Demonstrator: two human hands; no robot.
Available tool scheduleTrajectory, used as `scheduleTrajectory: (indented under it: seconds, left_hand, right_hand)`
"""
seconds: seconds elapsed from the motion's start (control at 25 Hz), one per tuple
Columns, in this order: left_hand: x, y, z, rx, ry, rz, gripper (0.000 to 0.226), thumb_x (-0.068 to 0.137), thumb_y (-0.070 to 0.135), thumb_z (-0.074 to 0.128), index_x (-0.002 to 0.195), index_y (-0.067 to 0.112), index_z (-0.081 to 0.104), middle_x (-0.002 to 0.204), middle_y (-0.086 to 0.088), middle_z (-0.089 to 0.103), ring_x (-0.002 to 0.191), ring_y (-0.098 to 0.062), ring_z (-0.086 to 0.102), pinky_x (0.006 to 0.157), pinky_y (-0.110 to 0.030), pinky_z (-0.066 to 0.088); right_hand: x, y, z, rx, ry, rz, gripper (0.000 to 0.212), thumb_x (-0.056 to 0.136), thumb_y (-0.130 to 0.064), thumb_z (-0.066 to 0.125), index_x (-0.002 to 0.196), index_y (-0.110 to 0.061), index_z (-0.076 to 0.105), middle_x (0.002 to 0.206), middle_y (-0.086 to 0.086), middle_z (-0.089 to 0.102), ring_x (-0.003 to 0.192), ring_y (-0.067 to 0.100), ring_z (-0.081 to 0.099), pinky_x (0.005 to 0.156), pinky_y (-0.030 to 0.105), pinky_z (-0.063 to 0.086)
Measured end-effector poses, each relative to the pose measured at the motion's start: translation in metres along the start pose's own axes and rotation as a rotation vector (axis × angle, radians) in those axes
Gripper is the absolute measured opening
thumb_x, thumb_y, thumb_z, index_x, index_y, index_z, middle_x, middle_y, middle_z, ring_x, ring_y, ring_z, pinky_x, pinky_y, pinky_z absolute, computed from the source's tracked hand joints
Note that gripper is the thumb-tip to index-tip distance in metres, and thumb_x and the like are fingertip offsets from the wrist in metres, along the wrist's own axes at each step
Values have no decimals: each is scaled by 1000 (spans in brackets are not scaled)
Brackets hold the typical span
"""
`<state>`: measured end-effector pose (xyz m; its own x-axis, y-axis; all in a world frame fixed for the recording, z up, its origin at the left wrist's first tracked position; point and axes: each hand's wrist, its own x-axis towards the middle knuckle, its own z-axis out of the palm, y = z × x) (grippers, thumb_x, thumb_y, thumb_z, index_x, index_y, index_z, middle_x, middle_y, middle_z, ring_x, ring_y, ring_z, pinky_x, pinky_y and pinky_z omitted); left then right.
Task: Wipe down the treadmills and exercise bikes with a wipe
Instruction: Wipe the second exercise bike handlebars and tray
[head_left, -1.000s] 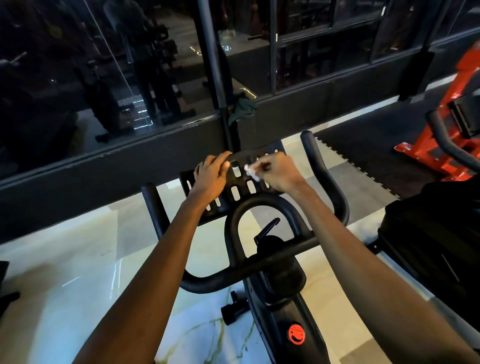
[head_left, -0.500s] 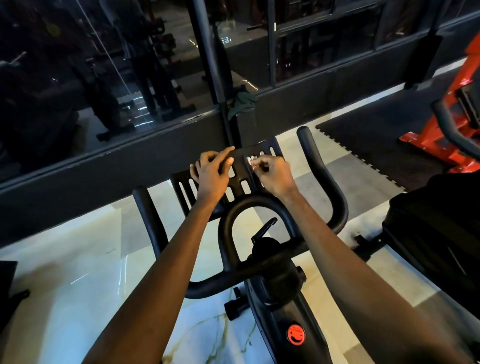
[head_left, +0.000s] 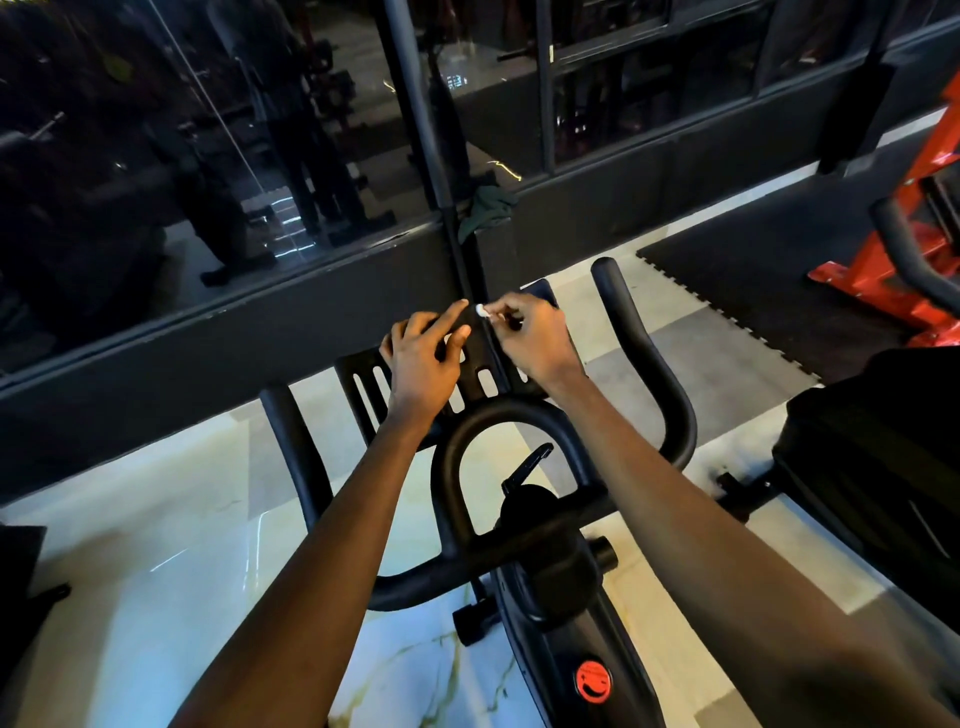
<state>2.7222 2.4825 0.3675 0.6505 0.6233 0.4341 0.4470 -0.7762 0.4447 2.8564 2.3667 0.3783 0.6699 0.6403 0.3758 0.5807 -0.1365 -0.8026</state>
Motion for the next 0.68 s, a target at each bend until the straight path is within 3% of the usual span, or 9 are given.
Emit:
scheduleTrajectory:
  seconds: [0.12, 0.28, 0.52, 0.68]
  left_hand:
    - [-1, 2, -1, 1, -6, -4, 42, 100, 50, 52, 141, 43, 53, 119, 3, 53, 116, -22, 47, 112, -49, 23]
    - [-1, 4, -4, 5, -29, -13, 44, 99, 52, 53, 142, 44, 51, 122, 2, 52, 117, -23, 46, 115, -52, 23]
    - [0, 6, -6, 33, -60, -26, 45, 100, 53, 50, 144, 45, 48, 128, 1, 52, 123, -26, 44, 115, -52, 22]
    - [0, 5, -8, 17, -75, -20, 45, 100, 54, 49, 144, 46, 48, 127, 2, 52, 122, -25, 44, 116, -52, 21]
  right_hand:
    - [6, 8, 4, -140, -14, -75, 14, 88, -7, 67, 98, -14, 75, 101, 4, 71, 90, 17, 68, 79, 9, 40]
    - [21, 14, -18, -387, -74, -209, 17, 92, -4, 59, 100, -6, 75, 100, 12, 65, 92, 30, 64, 82, 32, 49]
    - [18, 1, -8, -427, -110, -164, 25, 91, -3, 59, 109, -10, 75, 106, 11, 65, 91, 30, 67, 86, 35, 53]
    - [21, 5, -24, -588, -163, -204, 22, 92, 0, 54, 103, -7, 72, 105, 13, 60, 97, 31, 62, 83, 40, 53]
